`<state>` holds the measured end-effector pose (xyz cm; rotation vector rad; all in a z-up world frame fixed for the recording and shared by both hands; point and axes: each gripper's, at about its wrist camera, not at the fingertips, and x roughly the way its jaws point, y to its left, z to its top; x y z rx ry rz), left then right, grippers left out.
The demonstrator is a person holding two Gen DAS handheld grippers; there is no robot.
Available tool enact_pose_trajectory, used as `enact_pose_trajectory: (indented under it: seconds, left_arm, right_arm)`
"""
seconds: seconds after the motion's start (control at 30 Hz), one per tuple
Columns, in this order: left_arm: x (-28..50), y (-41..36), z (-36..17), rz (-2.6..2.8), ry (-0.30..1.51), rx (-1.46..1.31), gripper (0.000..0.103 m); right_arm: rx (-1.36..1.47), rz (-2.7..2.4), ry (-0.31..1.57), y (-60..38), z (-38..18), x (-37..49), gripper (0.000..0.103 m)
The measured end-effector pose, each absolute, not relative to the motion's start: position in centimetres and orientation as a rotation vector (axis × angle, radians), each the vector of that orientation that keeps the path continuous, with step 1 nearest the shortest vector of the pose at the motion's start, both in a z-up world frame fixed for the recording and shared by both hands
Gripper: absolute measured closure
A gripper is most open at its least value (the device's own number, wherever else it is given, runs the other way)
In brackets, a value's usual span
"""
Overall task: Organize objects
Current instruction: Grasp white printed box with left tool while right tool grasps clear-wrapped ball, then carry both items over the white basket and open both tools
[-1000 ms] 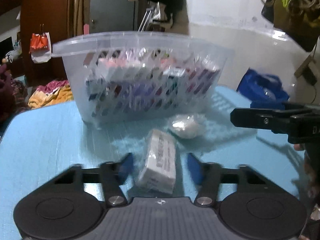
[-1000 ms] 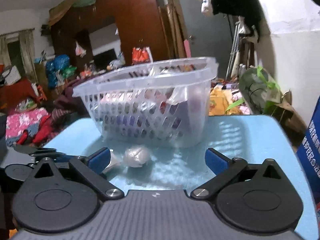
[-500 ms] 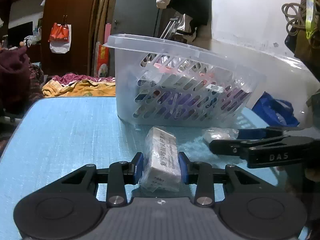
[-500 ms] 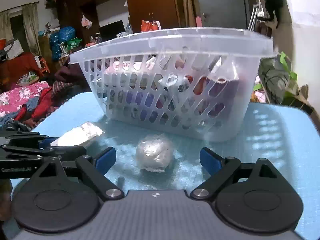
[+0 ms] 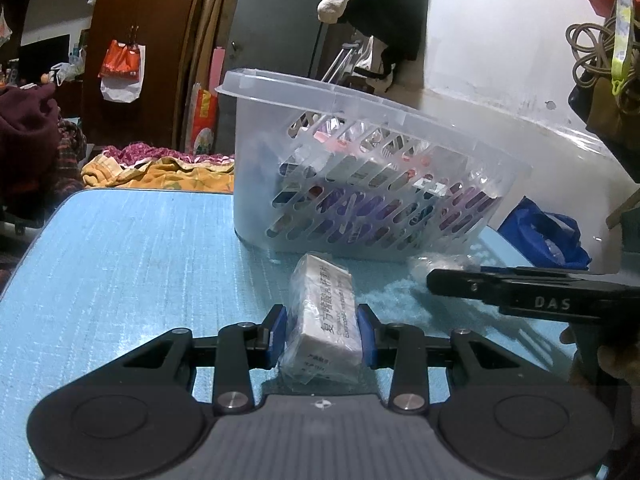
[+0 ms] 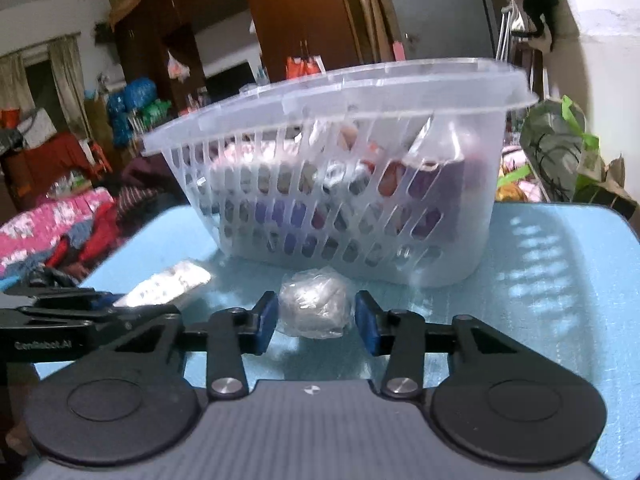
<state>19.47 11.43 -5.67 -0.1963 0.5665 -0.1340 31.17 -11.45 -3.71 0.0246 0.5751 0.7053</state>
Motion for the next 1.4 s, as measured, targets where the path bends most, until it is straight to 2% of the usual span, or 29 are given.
enact_pose_trajectory:
  seconds: [0.47,0.6,0.7,0.8,0.93,1.07,1.27,1.33,1.37,1.4]
  left_arm:
    - [18.0,11.4,-4.9,-0.139,0.467,-0.187,0.061]
    - [16.3,11.7,-3.2,-0.177,0.361,-0.211,0.061]
    - [16.3,11.8,-0.2,-0.226,0.309,-0.222,0.061]
    - [18.4,11.4,4.0,-0.229,0.263,-0.173,0.061]
    - [23.8,10.7,7.7,-0.211,0.262,-0.129,0.061]
    - [28.0,10.8,8.1,-0.153,0.305,-0.136,0.061]
    - [30.6,11.3,6.5,-0.094,0.377,-0.131,0.061]
    - [30.8,11.6,6.2,-0.085,0.367,-0.130,0.060]
    - [30.8,11.7,6.1,-0.082,0.358,-0.129,0.057]
    - [30.9,11.8,5.9,-0.073,0.357,-0.128,0.041]
  right_arm:
    - [0.042,0.735,0.379,-12.3,-2.4,28.2,0.057]
    - [0.084,0.761,0.332,-13.3,-1.3,26.5,0.057]
    - [0.140,0.809,0.277,-14.6,1.8,25.9,0.057]
    - [0.070,0.784,0.188,-14.0,6.2,26.8,0.057]
    - [0.006,0.732,0.190,-11.2,10.0,32.0,0.057]
    - [-0.025,0.723,0.252,-8.4,10.1,36.4,0.057]
    - [-0.062,0.720,0.285,-6.9,8.5,37.7,0.056]
    - [-0.062,0.707,0.285,-7.3,8.1,38.0,0.054]
    - [-0.067,0.702,0.290,-7.3,7.8,38.1,0.044]
    - [-0.066,0.699,0.292,-7.4,7.6,38.3,0.028]
